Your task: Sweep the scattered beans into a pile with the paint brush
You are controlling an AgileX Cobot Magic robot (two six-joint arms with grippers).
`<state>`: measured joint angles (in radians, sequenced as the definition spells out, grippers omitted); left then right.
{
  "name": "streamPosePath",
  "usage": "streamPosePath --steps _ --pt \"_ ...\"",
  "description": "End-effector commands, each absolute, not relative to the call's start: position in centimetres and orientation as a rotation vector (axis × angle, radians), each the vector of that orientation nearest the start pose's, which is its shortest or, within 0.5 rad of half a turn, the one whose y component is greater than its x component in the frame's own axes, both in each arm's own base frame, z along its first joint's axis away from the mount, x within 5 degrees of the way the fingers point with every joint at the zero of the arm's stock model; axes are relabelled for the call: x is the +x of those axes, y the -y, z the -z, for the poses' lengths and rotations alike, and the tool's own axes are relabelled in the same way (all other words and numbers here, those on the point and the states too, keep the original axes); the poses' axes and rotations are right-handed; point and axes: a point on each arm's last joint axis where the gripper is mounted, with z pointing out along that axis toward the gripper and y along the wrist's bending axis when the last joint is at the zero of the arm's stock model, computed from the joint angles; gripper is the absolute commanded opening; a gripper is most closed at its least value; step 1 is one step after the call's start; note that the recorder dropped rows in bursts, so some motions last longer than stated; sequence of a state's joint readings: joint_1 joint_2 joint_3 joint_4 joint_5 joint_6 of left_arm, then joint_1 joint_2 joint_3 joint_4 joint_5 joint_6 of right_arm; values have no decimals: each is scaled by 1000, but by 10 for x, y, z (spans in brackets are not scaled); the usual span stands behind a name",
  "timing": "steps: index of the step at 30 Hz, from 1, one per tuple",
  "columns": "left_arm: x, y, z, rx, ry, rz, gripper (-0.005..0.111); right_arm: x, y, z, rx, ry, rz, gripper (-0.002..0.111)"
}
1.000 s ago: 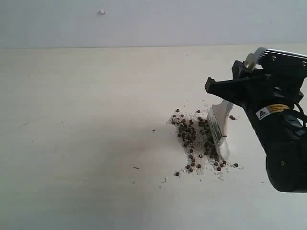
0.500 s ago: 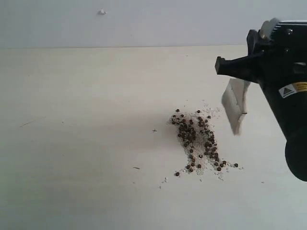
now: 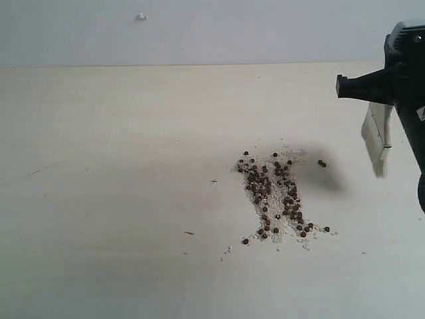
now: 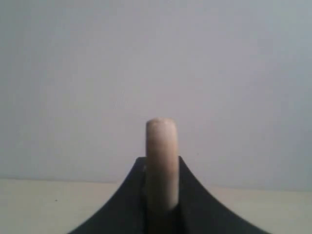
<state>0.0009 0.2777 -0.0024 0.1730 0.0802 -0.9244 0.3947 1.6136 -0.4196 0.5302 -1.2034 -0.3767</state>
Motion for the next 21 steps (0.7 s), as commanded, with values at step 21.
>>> streamPosePath --steps 21 --pt "77 -1 -188 -692 -1732 513 0 307 -118 -139 -221 -1683 -380 0"
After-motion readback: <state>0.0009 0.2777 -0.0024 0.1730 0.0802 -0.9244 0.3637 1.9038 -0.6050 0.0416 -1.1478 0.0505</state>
